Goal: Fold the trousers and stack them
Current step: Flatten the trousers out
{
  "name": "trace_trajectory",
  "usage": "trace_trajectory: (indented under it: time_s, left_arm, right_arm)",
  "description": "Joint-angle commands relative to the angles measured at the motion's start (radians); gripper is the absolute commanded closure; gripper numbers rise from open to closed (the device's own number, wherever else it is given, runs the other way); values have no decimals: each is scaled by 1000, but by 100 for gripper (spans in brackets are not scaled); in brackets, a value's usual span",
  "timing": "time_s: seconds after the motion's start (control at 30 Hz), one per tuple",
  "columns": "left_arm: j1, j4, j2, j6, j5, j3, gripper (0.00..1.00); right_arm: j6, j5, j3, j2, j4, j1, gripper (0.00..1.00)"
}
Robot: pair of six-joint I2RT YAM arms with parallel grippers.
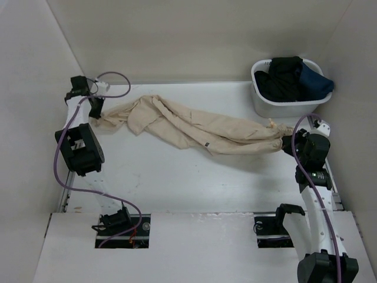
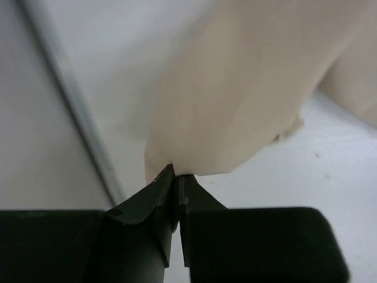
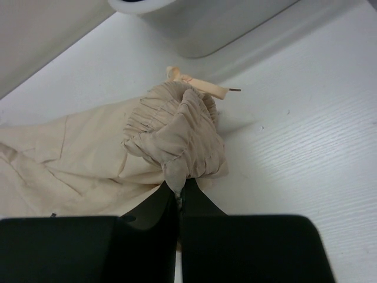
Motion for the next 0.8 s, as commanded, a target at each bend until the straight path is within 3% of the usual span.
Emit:
trace_trajectory:
  time_s: [0.0,0.1,0.17,0.23,0.37,0.5,0.63,0.77]
  left_arm:
    - [12,55,-75,-15,-25,165,93]
    - [-3,62,-41,-1,-53,254,83]
    - [-26,82,-7,7,-74,294,68]
    - [-57,104,10,25,-77,300,46]
    - [-143,139,-73,35,-49,236,42]
    - [-304,125,-266,109,93,5,36]
    - [-434,145,-277,226,-7,-189,38]
    - [-464,246,-173,220,-102,-227,39]
  right_arm:
    - [-11,-14,3,-19,51,-18,99]
    - [-8,-18,3,-6,53,-9,99]
    - [-5,-26,4,5,56,-6,99]
    - [-2,-30,7,13,57,-6,99]
    - [0,-34,12,5,50,-6,99]
    - [0,-35,0,-12,45,-16,98]
    - [0,-35,-3,-3,50,-10,98]
    - [0,-32,-2,10,50,-9,98]
